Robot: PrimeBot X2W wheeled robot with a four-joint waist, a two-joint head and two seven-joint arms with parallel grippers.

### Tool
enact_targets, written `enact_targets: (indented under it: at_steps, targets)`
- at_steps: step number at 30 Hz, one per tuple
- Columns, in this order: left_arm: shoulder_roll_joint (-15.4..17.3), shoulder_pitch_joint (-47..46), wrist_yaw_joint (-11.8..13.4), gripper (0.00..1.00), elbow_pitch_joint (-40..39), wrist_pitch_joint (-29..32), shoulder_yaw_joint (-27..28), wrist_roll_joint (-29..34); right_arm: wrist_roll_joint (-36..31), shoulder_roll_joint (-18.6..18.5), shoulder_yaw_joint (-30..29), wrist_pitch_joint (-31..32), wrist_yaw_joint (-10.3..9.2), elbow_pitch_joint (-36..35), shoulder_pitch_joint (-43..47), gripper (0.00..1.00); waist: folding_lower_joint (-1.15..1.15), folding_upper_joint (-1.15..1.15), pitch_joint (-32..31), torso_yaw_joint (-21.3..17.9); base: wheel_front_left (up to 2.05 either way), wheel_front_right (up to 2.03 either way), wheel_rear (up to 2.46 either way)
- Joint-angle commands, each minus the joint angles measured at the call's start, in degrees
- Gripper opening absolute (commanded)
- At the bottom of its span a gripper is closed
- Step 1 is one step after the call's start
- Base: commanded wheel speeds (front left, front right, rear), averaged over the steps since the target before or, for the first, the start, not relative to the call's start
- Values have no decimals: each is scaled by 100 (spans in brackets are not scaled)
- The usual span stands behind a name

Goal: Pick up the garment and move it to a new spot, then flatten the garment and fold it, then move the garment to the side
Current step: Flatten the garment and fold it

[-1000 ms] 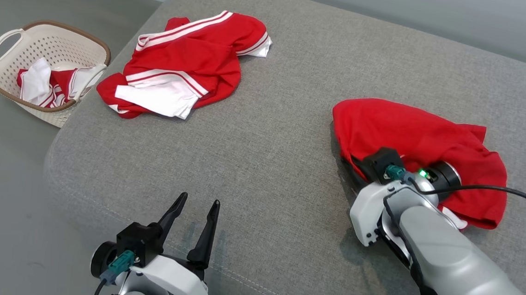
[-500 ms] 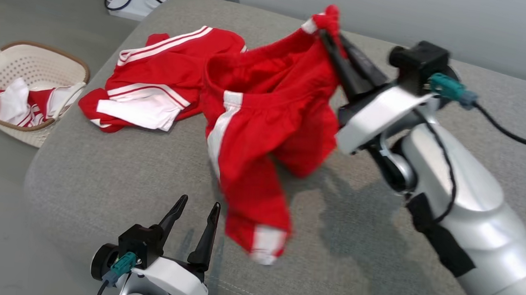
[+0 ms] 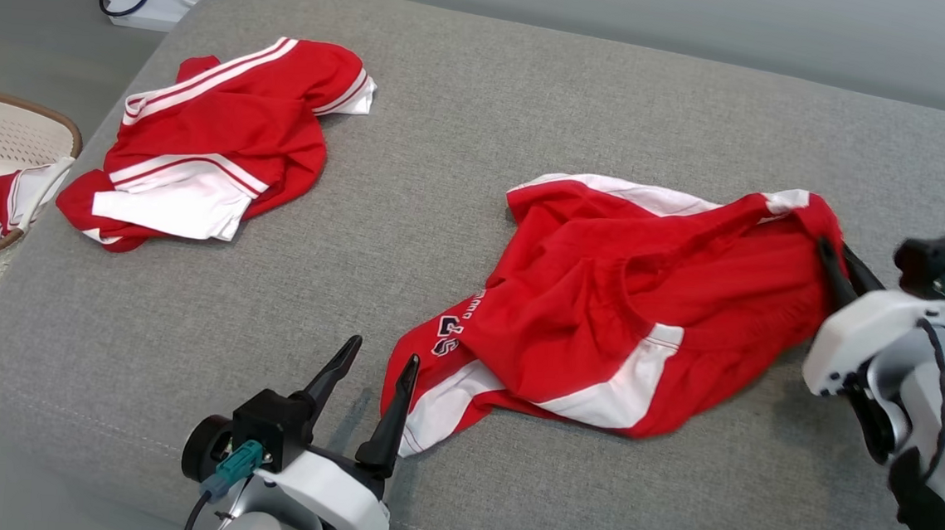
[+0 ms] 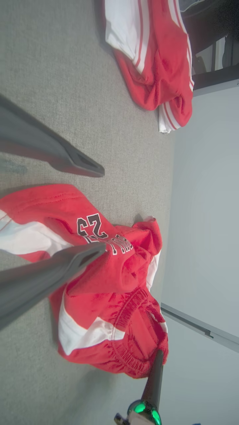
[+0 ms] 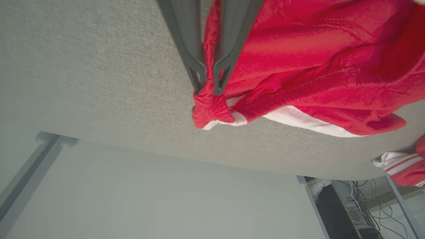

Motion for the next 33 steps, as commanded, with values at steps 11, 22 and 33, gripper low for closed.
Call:
enact_targets:
  at_steps: [11,22,33]
  targets:
    - [44,-190,-31,100,-127,-34,158,28,-236,-232,101,-61,-1,-658,546,100,0,0,-83,-297,0,0,0]
    - [44,-150,-14,100,-85,-34,77,-28,588,-919,2583,77,-1,-2199,692,100,0,0,-187,-285,0,0,0]
    - [44,-83,36,100,-97,-34,-22,-115,1104,-1567,4236,484,-1,-2554,-11,100,0,0,-149,92,0,0,0]
